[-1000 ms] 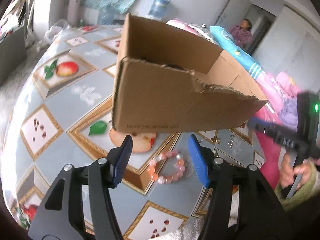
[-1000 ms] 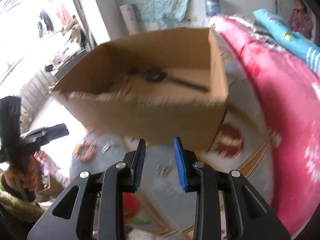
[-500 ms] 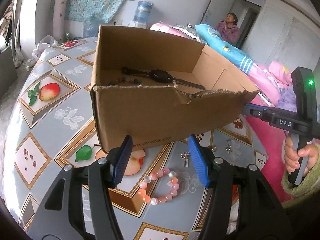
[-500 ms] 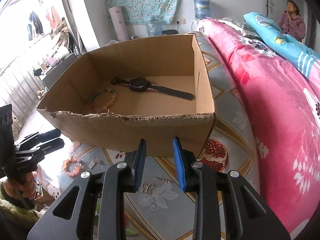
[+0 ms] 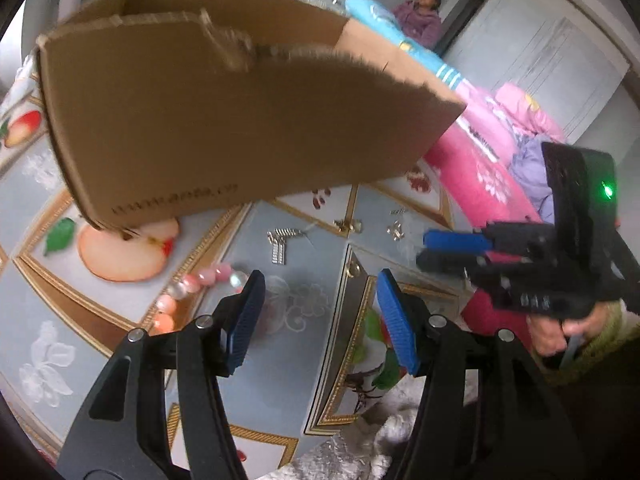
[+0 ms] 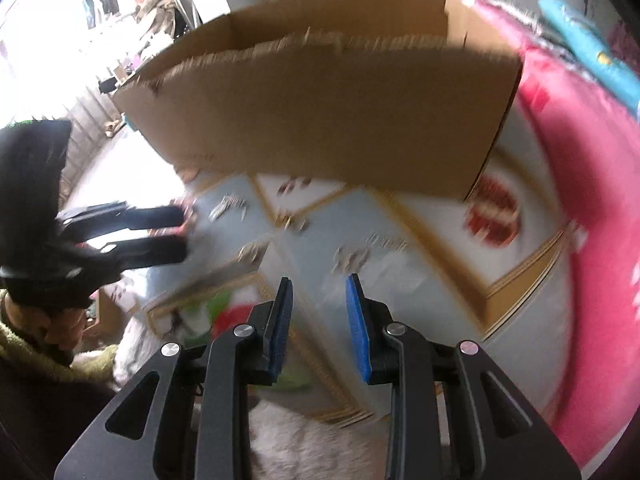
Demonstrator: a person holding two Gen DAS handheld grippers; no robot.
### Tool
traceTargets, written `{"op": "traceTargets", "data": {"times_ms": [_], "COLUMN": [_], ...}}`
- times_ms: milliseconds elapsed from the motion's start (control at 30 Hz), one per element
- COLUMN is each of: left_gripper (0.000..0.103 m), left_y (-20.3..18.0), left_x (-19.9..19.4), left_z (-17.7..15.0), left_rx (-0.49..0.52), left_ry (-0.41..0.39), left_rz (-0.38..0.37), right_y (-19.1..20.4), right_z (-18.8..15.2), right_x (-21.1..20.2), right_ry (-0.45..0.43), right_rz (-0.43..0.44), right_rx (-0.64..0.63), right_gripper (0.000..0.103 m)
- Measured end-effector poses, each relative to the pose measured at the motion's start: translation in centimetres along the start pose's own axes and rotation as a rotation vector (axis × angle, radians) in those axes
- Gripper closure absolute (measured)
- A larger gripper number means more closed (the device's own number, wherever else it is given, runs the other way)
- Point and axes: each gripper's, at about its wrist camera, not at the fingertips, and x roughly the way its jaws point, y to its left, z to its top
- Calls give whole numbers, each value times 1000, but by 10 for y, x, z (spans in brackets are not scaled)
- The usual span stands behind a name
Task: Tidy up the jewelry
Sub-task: 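Swing both open tools over the table toward the metal trinkets, then lower the right tool over a gold ring while the left tool hovers by the bead bracelet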
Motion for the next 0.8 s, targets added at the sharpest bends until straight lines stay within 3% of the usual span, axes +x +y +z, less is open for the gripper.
{"op": "traceTargets", "data": {"times_ms": [100,267,367,467,567,667,800], "left_gripper": [47,46,34,19,17,11,8], "left_y": [3,20,27,22,9,-4,-8], "left_x": [2,-6,-10,-10,-1,13,16], "left_z": [1,4,6,5,2,0,0], "left_rx": [1,-21,-54,-35,44,137,147], "left_ry": [1,-17,-25,-21,13,74,90], "left_rz": [23,125,146,186,292,407,426], "right_y": [2,-1,-5,-7,-6,-2,-3], "right_z": [-7,-8,-7,-8,-12,-14,-13], "right_x": [6,6,4,0,4,7,9], "right_ry": [3,-20,-31,-45,-40,-51,-55], "right_rz": [17,16,-10,-73,-143,-162,-172], "right_rx": [23,28,34,9,-34,-54,-53], "right_gripper": [75,75,73,55,53,43,32]}}
